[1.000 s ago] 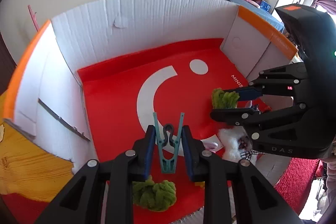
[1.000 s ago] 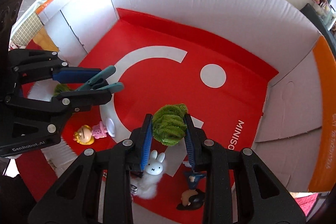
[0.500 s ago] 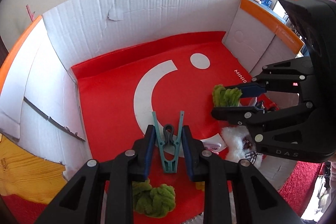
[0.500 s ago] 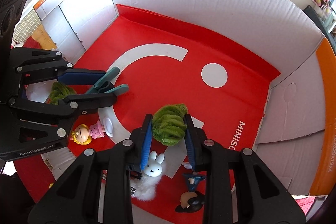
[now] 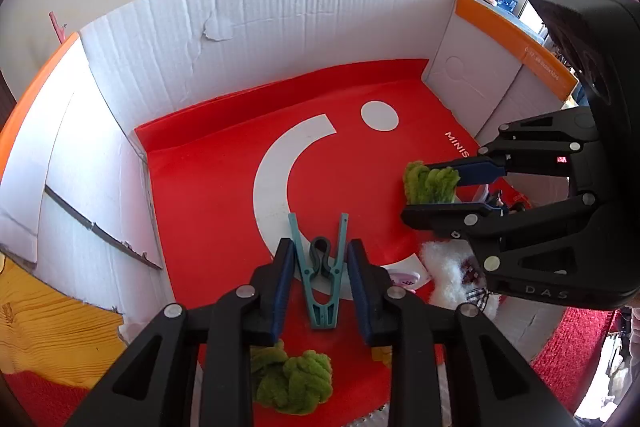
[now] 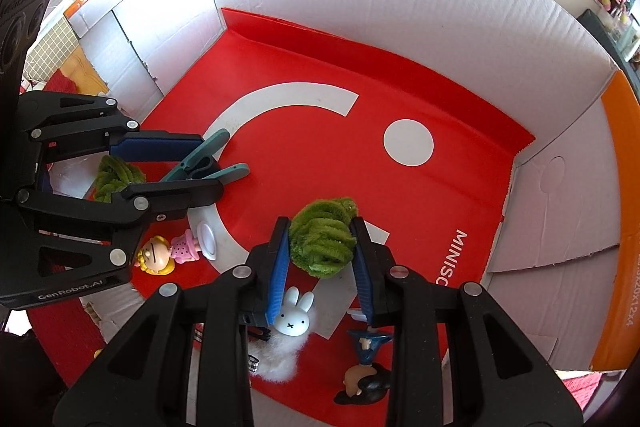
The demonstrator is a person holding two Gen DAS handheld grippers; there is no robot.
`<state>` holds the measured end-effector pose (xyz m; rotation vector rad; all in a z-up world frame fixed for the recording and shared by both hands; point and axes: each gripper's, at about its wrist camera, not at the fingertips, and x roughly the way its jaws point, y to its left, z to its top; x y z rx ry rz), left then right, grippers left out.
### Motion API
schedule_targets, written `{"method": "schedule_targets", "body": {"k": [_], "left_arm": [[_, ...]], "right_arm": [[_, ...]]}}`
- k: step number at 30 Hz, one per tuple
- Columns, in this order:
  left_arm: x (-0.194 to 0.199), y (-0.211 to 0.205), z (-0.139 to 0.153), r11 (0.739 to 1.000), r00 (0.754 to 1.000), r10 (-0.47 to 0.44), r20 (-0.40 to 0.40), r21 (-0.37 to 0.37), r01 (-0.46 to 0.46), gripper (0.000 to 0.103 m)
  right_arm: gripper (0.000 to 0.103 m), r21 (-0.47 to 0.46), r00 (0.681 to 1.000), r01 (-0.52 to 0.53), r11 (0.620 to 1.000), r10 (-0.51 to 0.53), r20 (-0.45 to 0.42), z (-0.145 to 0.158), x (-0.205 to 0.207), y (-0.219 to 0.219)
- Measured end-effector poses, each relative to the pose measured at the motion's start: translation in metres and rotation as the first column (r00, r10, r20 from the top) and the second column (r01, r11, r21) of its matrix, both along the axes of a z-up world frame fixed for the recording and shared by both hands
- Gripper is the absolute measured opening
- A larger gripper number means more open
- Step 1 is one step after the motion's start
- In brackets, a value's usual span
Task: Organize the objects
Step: 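Lower both grippers and open them to release the clothespin and yarn ball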
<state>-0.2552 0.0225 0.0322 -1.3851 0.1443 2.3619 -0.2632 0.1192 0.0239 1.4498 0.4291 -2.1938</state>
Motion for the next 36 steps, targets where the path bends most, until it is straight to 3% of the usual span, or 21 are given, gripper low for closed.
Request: {"method": "schedule_targets", "body": {"k": [21,25,36], "left_arm": [[0.001,0.002,0.0,1.0,1.0,-0.006,-0.001,0.001,0.006,0.035],[0.001,0.002,0.0,1.0,1.0,-0.004,-0.001,0.0,0.004,0.036],[0.003,0.001,0.002,1.0,1.0,0.0,-0.001,0.005,0.0,0.038]], "right_arm": [[0.03,-0.011,1.0,0.006,1.0,-0.005,0.005,0.007,0.0,-0.002],[0.053,-0.023,1.0,0.003,1.0,-0.003,0.003,0.009,-0.001,-0.002],[0.053,-0.014,1.0,0.008,1.0,-0.009,-0.013,0.011,0.004,-0.008]]}}
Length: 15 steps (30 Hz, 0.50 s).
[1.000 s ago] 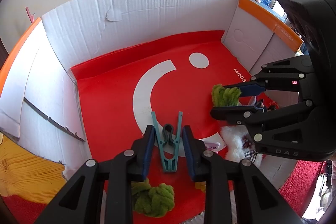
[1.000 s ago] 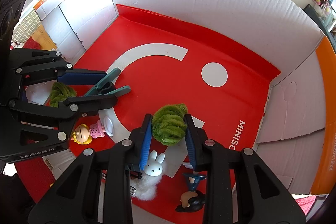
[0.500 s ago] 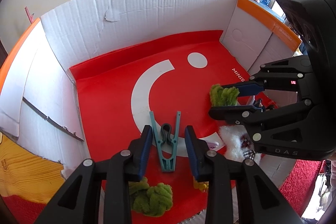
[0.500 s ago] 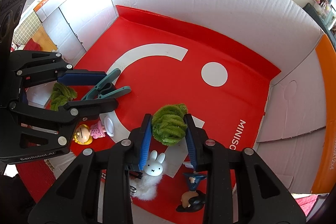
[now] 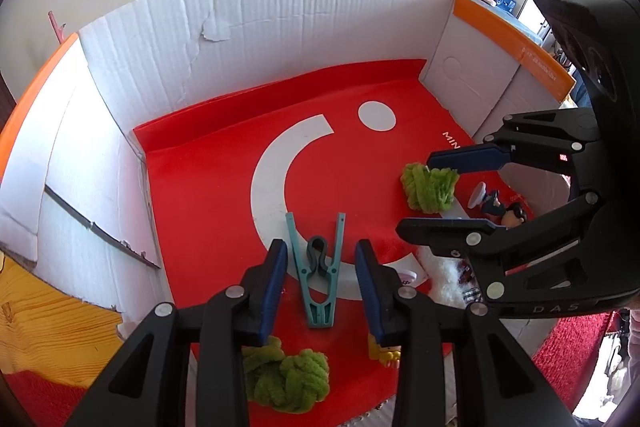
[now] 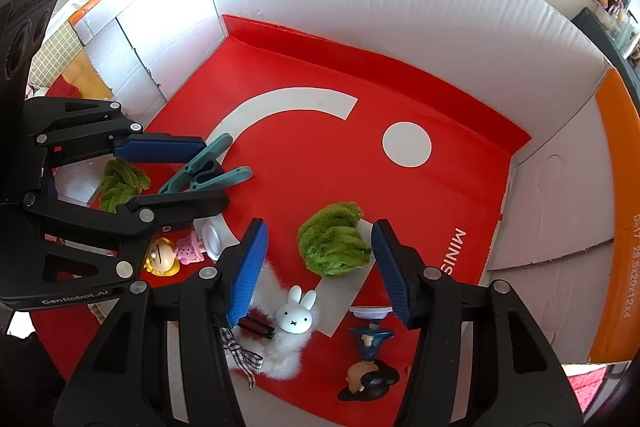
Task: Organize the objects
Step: 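Lower both grippers and open them to release the clothespin and yarn ball, then lift both grippers out and move back toward the remaining items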
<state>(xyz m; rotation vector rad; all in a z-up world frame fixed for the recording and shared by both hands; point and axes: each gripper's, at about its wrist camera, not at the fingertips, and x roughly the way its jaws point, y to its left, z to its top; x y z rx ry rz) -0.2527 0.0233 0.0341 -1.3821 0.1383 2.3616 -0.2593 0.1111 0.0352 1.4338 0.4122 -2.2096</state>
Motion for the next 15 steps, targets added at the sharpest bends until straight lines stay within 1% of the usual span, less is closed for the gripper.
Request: {"method": "schedule_targets", "body": {"k": [8,11,13,14,15], "left_arm": [[0.003,0.0,0.006,1.0,1.0,0.005,-0.014,0.014,-0.005,0.038],[0.007,0.0,0.011,1.0,1.0,0.005,-0.025,0.018,-0.005,0.038],[0.01,0.002,0.015,1.0,0.999,0.005,-0.033,0.016,-0.005,0.039],[0.011,0.001,0.016,1.0,0.999,0.007,-0.037,0.017,-0.006,0.041],[0.012,0.0,0.018,1.0,0.999,0.008,-0.042,0.019,-0.008,0.042]], "right_arm": [[0.053,-0.007,1.0,0.018,1.0,-0.018,-0.025,0.005,0.007,-0.006],[0.053,-0.02,0.999,0.026,0.999,-0.027,-0.033,0.011,0.012,-0.007],[0.055,-0.022,0.999,0.032,0.999,-0.033,-0.041,0.015,0.014,-0.009],[0.057,-0.024,0.998,0.035,0.999,-0.036,-0.045,0.015,0.002,-0.008],[0.057,-0.028,0.998,0.04,0.999,-0.041,-0.051,0.017,0.003,-0.009]]}}
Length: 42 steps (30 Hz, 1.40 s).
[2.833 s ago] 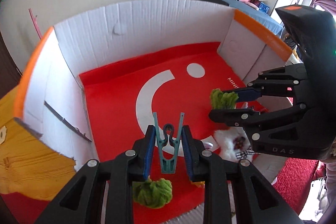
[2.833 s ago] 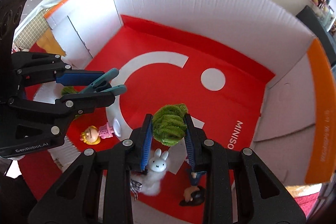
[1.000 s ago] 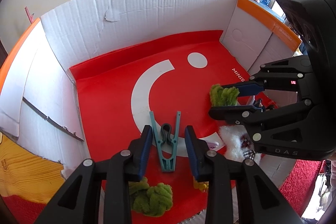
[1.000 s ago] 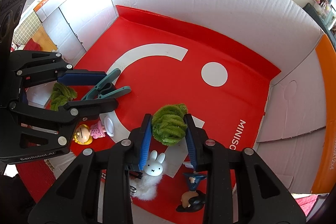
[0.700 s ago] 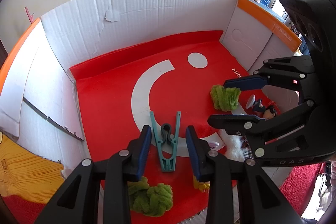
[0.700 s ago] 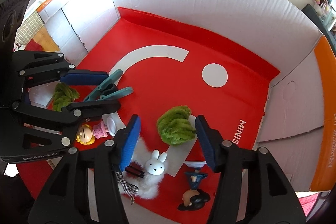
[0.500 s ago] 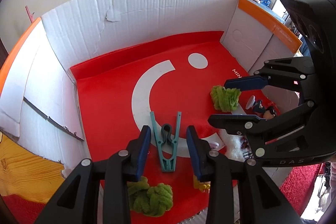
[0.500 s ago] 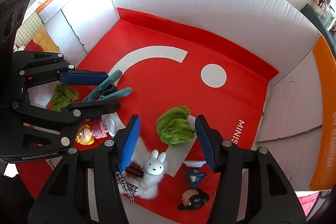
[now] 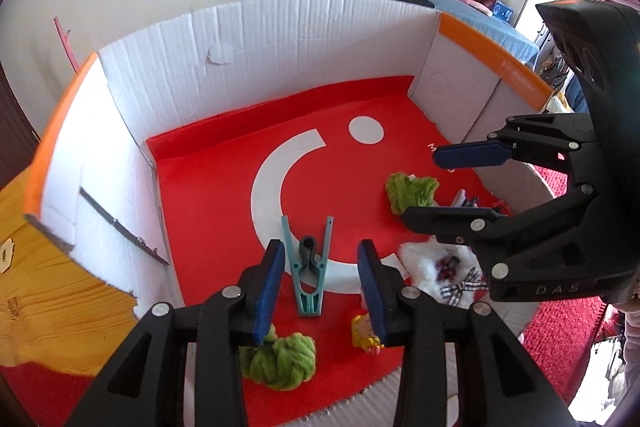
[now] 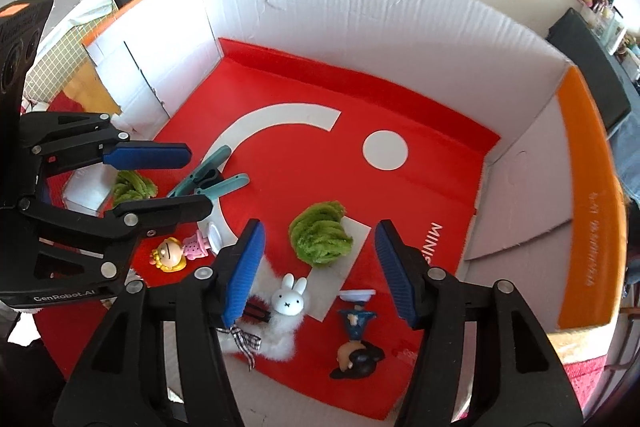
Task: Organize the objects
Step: 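Lift both grippers out and move back toward the remaining items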
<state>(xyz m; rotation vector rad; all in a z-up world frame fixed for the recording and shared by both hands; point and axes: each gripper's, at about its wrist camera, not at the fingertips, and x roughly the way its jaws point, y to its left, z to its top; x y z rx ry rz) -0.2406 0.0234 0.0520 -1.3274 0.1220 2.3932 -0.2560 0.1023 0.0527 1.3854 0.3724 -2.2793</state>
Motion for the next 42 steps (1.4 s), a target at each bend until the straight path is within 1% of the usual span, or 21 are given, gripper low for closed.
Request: {"method": "schedule_targets", "body": {"k": [3,5,7,9,11,14,16,18,20,22,25,28,31,34,35,38,40,42], "left_arm": [[0.006,-0.003,0.007,1.0,1.0,0.006,-0.016,0.006,-0.006,0.043],[0.01,-0.005,0.012,1.0,0.999,0.013,-0.029,0.01,-0.013,0.043],[0.015,-0.006,0.017,1.0,0.999,0.017,-0.043,0.016,-0.017,0.046],[0.02,-0.008,0.023,0.999,0.997,0.03,-0.067,0.019,-0.029,0.055],[0.026,-0.009,0.03,0.999,0.994,0.037,-0.098,0.015,-0.036,0.057],[0.035,-0.01,0.039,0.999,0.991,0.045,-0.127,0.02,-0.042,0.059],[0.043,-0.013,0.047,0.998,0.989,0.05,-0.142,0.031,-0.046,0.061],[0.05,-0.013,0.053,0.998,0.985,0.054,-0.162,0.036,-0.049,0.065],[0.058,-0.014,0.059,0.998,0.981,0.058,-0.185,0.037,-0.052,0.068],[0.067,-0.015,0.065,0.997,0.977,0.064,-0.205,0.045,-0.055,0.071],[0.079,-0.017,0.07,0.996,0.968,0.086,-0.238,0.05,-0.077,0.074],[0.091,-0.018,0.073,0.994,0.96,0.1,-0.262,0.06,-0.087,0.075],[0.104,-0.02,0.076,0.993,0.951,0.111,-0.29,0.063,-0.097,0.078],[0.116,-0.021,0.079,0.993,0.943,0.114,-0.313,0.069,-0.097,0.081],[0.12,-0.022,0.081,0.992,0.941,0.117,-0.318,0.076,-0.098,0.082],[0.131,-0.022,0.084,0.991,0.936,0.12,-0.331,0.092,-0.095,0.083],[0.138,-0.023,0.084,0.99,0.933,0.125,-0.338,0.1,-0.097,0.086],[0.144,-0.022,0.084,0.99,0.929,0.13,-0.346,0.102,-0.1,0.089]], "right_arm": [[0.057,-0.015,1.0,0.013,1.0,-0.013,-0.015,0.009,0.009,-0.002],[0.057,-0.02,1.0,0.017,1.0,-0.017,-0.025,0.011,0.001,-0.001],[0.059,-0.03,0.999,0.02,0.999,-0.021,-0.037,0.017,0.007,-0.003],[0.062,-0.038,0.998,0.022,0.999,-0.024,-0.054,0.022,0.013,0.009],[0.063,-0.047,0.997,0.023,0.999,-0.027,-0.073,0.027,0.017,0.027],[0.063,-0.072,0.995,0.028,0.997,-0.035,-0.089,0.038,0.028,0.029],[0.063,-0.078,0.994,0.026,0.997,-0.035,-0.107,0.051,0.037,0.038],[0.065,-0.08,0.991,0.027,0.996,-0.037,-0.13,0.055,0.043,0.038],[0.07,-0.088,0.988,0.025,0.996,-0.038,-0.15,0.062,0.053,0.039],[0.07,-0.092,0.983,0.022,0.996,-0.038,-0.178,0.068,0.062,0.041],[0.074,-0.105,0.977,0.022,0.994,-0.044,-0.209,0.074,0.078,0.044],[0.077,-0.117,0.971,0.028,0.993,-0.055,-0.234,0.075,0.091,0.048],[0.078,-0.128,0.963,0.043,0.991,-0.075,-0.26,0.079,0.107,0.054],[0.083,-0.134,0.949,0.056,0.989,-0.095,-0.3,0.082,0.123,0.059],[0.084,-0.142,0.947,0.056,0.988,-0.098,-0.307,0.082,0.128,0.06],[0.085,-0.174,0.941,0.067,0.982,-0.12,-0.317,0.08,0.14,0.064],[0.085,-0.173,0.934,0.073,0.982,-0.128,-0.332,0.078,0.147,0.066],[0.088,-0.178,0.927,0.088,0.98,-0.146,-0.346,0.074,0.153,0.067]]}}
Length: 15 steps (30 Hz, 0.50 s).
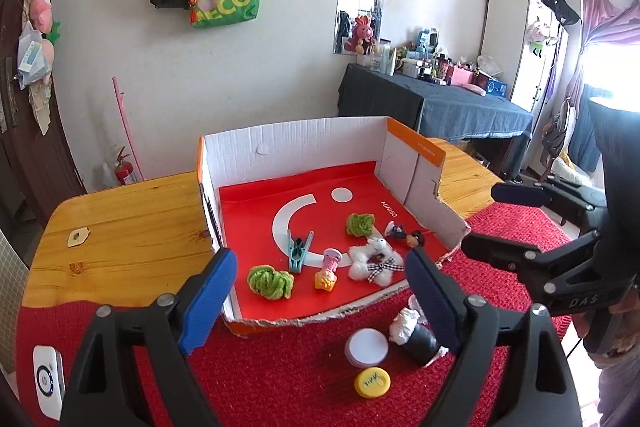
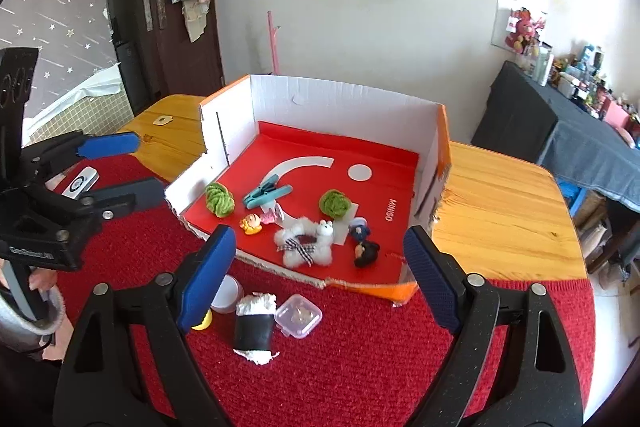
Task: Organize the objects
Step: 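Lift both grippers out and move back toward the remaining items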
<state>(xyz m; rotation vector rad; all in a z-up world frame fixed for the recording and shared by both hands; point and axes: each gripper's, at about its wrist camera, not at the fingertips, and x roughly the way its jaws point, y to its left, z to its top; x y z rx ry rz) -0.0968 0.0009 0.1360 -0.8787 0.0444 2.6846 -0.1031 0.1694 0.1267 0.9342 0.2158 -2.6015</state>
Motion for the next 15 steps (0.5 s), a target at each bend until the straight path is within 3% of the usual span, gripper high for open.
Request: {"method": "schedule_targets", "body": {"k": [8,15], "left_arm": [[0.022,-0.002,-0.02,0.999,0.999,0.042,-0.002,0.027,-0.042,0.097],[0.032,-0.003,-0.052,0.996,0.996,0.07,0.056,0.051,-0.072,0.099]], "right_arm": [[0.091,0.0,0.996,0.076,0.997,-0.076,-0.052,-0.027,0.02,0.001],[0.091,-0.09,0.992,0.125,0.988,-0.123,0.022,-0.058,0.023,0.012]]}}
